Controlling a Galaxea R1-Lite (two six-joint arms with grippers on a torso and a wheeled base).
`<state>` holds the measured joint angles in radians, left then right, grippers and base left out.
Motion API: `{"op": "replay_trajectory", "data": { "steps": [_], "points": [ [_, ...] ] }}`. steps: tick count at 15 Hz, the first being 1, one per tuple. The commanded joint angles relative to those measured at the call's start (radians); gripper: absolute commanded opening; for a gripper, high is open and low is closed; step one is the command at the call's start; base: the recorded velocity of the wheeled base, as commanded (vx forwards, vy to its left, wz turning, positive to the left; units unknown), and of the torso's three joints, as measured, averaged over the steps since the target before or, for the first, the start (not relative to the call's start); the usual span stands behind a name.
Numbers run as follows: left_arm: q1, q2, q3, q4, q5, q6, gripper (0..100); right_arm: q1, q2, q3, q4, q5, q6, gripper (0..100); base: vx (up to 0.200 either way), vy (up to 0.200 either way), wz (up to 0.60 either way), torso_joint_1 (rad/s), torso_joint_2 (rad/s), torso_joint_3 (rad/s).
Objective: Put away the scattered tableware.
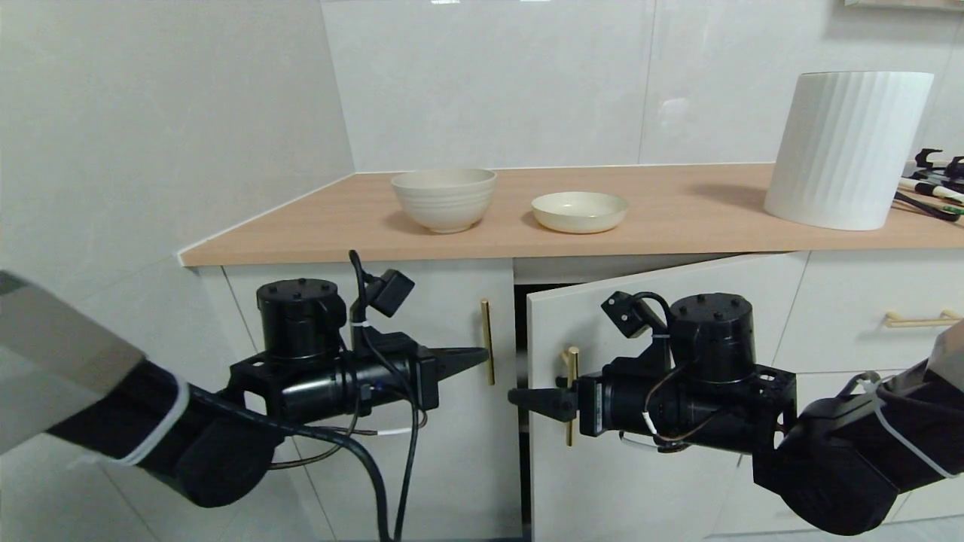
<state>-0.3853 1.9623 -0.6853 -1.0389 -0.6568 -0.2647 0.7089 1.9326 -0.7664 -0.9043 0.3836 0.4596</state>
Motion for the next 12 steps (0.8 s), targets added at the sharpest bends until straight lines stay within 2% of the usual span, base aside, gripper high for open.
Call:
{"op": "replay_trajectory", "data": {
  "steps": [1,2,5,9,12],
  "points": [
    [-0.018,0.225,-0.014,-0.181,0.025,-0.123,0,0.000,-0.004,0.006,0.004,-0.003,-0.002,100,0.000,0.000,0.00,0.000,0.00,0.000],
    [-0.021,0.254,-0.014,-0.213,0.026,-0.134,0,0.000,-0.009,0.012,0.004,-0.002,-0.002,100,0.000,0.000,0.00,0.000,0.00,0.000],
    [-0.033,0.339,-0.042,-0.251,0.031,-0.131,0,0.001,-0.014,0.024,-0.024,-0.002,-0.001,100,0.000,0.000,0.00,0.000,0.00,0.000],
    [-0.040,0.354,-0.080,-0.253,0.031,-0.128,0,0.006,-0.014,0.047,-0.061,0.001,-0.004,100,0.000,0.000,0.00,0.000,0.00,0.000],
    [-0.076,0.342,-0.105,-0.254,0.031,-0.128,0,0.009,-0.010,0.056,-0.061,0.001,-0.004,100,0.000,0.000,0.00,0.000,0.00,0.000]
  ]
}}
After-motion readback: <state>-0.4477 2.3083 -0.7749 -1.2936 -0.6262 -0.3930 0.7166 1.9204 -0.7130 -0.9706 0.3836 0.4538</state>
